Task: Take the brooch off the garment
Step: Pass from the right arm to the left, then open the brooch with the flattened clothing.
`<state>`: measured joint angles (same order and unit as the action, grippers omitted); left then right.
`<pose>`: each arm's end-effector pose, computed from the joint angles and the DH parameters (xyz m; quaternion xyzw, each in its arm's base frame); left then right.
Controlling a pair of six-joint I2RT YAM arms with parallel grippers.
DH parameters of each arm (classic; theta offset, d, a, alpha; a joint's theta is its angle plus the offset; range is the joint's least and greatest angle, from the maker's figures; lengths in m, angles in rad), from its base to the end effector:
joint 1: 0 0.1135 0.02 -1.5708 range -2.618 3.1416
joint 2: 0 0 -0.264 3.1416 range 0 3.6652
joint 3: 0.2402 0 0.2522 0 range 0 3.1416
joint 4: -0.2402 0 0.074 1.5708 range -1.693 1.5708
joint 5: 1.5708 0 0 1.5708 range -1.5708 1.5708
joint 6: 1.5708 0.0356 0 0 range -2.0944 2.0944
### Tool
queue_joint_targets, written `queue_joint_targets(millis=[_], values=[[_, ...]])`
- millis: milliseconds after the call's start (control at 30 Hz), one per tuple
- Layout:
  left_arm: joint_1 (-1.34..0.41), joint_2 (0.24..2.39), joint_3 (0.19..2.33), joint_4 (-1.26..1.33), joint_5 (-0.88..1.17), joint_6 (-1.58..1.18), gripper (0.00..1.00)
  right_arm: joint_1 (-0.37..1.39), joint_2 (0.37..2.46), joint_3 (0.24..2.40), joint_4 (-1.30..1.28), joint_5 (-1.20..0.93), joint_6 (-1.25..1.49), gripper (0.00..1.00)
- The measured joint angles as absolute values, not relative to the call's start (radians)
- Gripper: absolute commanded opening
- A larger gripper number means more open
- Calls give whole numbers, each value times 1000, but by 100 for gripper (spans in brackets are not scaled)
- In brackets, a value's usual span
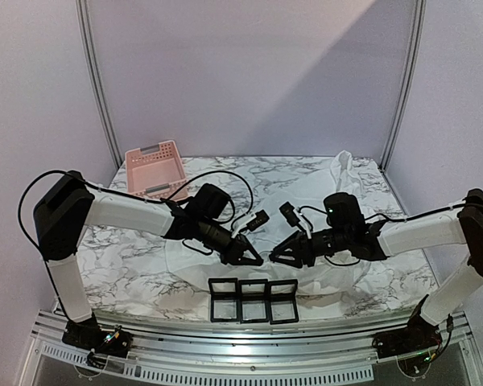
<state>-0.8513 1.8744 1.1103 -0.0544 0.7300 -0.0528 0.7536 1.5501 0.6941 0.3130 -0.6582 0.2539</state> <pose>0.2365 -0.3060 0.1659 0.4585 0.7495 -0.4485 0.1637 0.2096 0.2266 0.1790 -0.3577 0.7592 0.4710 0.2716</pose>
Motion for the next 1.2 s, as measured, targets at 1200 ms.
queue_joint_targets(millis=[1200], values=[[-851, 1874, 1112, -65, 748, -53, 0, 760, 1643, 668, 385, -630, 309, 37]])
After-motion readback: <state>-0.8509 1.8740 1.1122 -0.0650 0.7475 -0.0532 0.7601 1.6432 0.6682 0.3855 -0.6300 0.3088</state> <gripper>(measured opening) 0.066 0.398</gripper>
